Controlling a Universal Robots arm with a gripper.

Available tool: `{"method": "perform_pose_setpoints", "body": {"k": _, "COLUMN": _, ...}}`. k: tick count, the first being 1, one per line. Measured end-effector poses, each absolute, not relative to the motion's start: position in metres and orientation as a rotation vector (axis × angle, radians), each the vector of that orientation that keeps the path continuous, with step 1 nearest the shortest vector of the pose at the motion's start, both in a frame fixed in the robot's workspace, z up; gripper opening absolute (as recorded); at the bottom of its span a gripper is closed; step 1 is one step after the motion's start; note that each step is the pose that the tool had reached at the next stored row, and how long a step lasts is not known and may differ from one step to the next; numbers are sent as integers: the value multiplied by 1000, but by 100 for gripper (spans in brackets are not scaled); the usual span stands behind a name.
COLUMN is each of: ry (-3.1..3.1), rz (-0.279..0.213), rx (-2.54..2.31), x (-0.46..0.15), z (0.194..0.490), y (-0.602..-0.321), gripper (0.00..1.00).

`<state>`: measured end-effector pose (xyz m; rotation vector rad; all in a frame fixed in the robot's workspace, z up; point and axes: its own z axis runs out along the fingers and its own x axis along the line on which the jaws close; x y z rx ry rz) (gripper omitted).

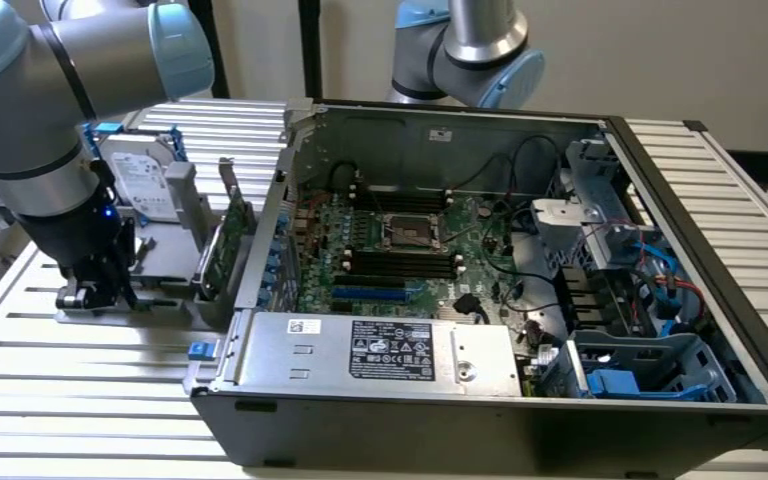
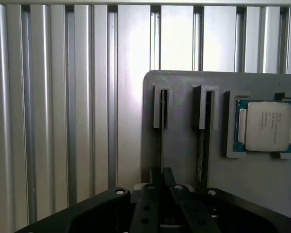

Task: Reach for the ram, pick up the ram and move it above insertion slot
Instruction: 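Pick up the ram and move it above insertion slot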

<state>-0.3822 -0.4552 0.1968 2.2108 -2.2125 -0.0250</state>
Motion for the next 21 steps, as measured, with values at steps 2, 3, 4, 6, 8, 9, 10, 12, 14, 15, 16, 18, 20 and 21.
{"method": "perform_pose_setpoints", "body": {"k": 2, "ry": -2213, "rz": -25, "rx": 2211, "x": -382, "z": 197, "y": -455, "gripper": 13}}
{"method": "perform_pose_setpoints", "body": {"k": 3, "ry": -2213, "rz": -25, "rx": 2211, "x": -382, "z": 197, "y": -455, "gripper": 13}}
{"method": "perform_pose_setpoints", "body": {"k": 4, "ry": -2213, "rz": -25, "rx": 2211, "x": -382, "z": 197, "y": -455, "gripper": 13}}
{"method": "perform_pose_setpoints", "body": {"k": 6, "ry": -2214, "rz": -25, "rx": 2210, "x": -382, "z": 197, "y": -455, "gripper": 13}}
{"method": "perform_pose_setpoints", "body": {"k": 8, "ry": -2219, "rz": -26, "rx": 2206, "x": -382, "z": 197, "y": -455, "gripper": 13}}
{"method": "perform_pose_setpoints", "body": {"k": 9, "ry": -2222, "rz": -26, "rx": 2202, "x": -382, "z": 197, "y": -455, "gripper": 13}}
{"method": "perform_pose_setpoints", "body": {"k": 10, "ry": -2227, "rz": -26, "rx": 2198, "x": -382, "z": 197, "y": -455, "gripper": 13}}
{"method": "perform_pose_setpoints", "body": {"k": 12, "ry": -2238, "rz": -26, "rx": 2187, "x": -382, "z": 197, "y": -455, "gripper": 13}}
{"method": "perform_pose_setpoints", "body": {"k": 14, "ry": -2246, "rz": -26, "rx": 2178, "x": -382, "z": 197, "y": -455, "gripper": 13}}
{"method": "perform_pose_setpoints", "body": {"k": 15, "ry": -2247, "rz": -26, "rx": 2177, "x": -382, "z": 197, "y": -455, "gripper": 13}}
{"method": "perform_pose_setpoints", "body": {"k": 16, "ry": -2247, "rz": -26, "rx": 2177, "x": -382, "z": 197, "y": -455, "gripper": 13}}
{"method": "perform_pose_setpoints", "body": {"k": 18, "ry": -2247, "rz": -26, "rx": 2177, "x": -382, "z": 197, "y": -455, "gripper": 13}}
{"method": "perform_pose_setpoints", "body": {"k": 20, "ry": -2247, "rz": -26, "rx": 2177, "x": -382, "z": 198, "y": -455, "gripper": 13}}
{"method": "perform_pose_setpoints", "body": {"k": 21, "ry": -2247, "rz": -26, "rx": 2177, "x": -382, "z": 199, "y": -455, "gripper": 13}}
